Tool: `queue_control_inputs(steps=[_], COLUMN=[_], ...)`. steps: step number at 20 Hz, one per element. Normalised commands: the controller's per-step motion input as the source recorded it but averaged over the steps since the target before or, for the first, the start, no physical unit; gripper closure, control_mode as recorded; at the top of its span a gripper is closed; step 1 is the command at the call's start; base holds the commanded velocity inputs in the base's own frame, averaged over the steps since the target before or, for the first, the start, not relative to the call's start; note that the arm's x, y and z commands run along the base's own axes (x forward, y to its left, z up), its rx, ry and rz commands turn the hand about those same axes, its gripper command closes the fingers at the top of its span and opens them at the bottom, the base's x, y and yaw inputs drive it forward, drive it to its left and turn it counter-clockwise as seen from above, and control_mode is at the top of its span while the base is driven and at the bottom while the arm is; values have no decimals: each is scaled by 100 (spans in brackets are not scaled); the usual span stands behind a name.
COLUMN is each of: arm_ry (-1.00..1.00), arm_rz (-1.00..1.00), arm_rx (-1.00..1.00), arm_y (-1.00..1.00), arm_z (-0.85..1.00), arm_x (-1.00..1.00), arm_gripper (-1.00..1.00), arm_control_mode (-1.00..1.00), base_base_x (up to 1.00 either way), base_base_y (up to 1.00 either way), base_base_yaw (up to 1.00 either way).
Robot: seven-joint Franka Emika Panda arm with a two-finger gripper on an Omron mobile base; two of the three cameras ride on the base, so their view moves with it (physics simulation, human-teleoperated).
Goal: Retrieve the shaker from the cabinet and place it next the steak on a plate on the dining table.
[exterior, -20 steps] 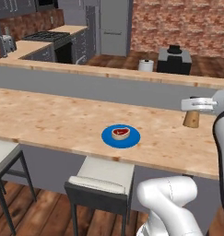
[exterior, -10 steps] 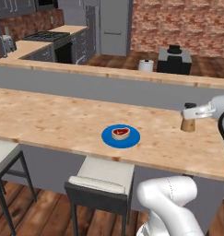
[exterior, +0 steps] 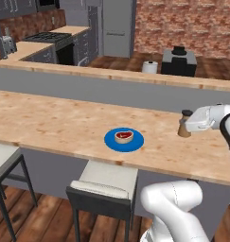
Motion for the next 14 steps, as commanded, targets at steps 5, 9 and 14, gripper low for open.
queue_control_inputs(steps=[5,9,14], arm_ry=[-11,-6,0], arm_rz=[14,12,11], arm_rx=[-2,0,0], arm_y=[0,0,-3], arm_z=[-22,-8,-6], arm_x=[35,37,35], arm_gripper=[100,100,100], arm_control_mode=[-100,-100,-100], base_base_x=[0,0,0], base_base_y=[0,0,0], base_base_yaw=[0,0,0])
